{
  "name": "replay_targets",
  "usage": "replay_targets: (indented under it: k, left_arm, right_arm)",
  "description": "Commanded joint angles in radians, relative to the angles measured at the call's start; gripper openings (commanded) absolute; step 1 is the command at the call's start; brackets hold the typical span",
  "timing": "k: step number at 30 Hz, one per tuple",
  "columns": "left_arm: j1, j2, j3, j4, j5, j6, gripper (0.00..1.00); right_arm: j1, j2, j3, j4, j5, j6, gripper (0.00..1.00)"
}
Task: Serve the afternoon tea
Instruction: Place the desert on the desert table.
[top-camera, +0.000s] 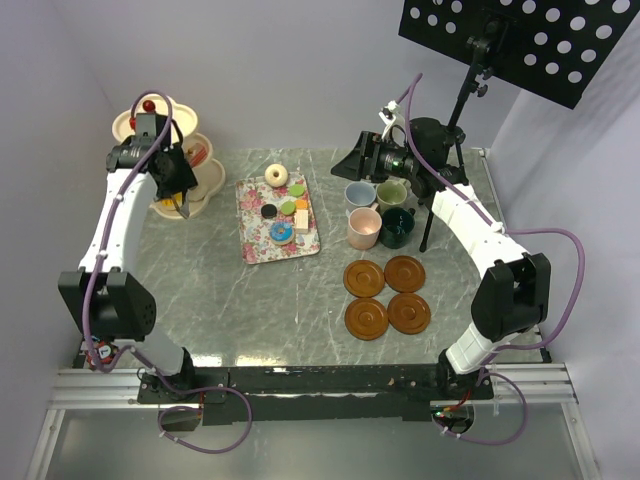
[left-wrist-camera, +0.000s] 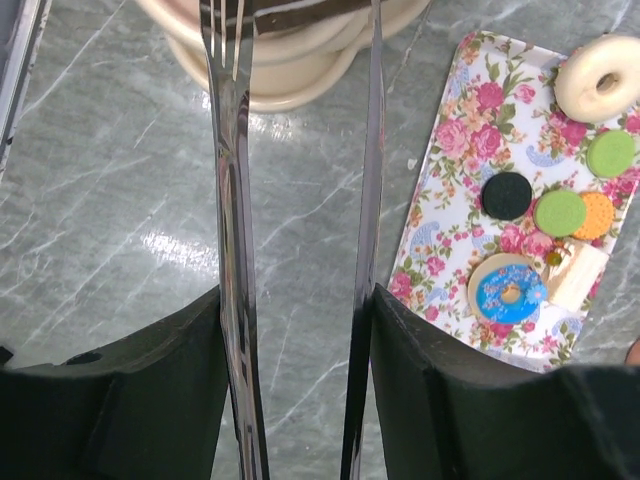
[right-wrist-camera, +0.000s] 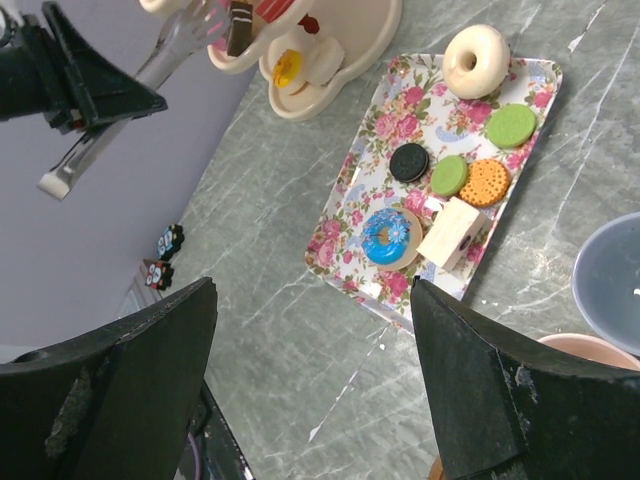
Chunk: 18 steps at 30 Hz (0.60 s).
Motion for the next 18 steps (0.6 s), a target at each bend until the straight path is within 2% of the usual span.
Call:
replay_targets:
  k: [1,8,18]
  left_arm:
    - [0.001,-0.118,-0.031,0.041,-0.005,0.007,0.57]
    - [-0.020,-0.175,-0.078,0.028,0.009,0.001,0.57]
    - [-0.219,-0.184,-0.132,0.017,-0.003,-0.093,0.57]
  right_arm:
    - [-0.009,0.001,0.020,0.046,-0.026,0.013,0.84]
    - [-0.009,0.002,0.011,0.055,-0.037,0.027,0.84]
    - [-0.009,-0.005,0.011,0.048,-0.032,0.022,0.84]
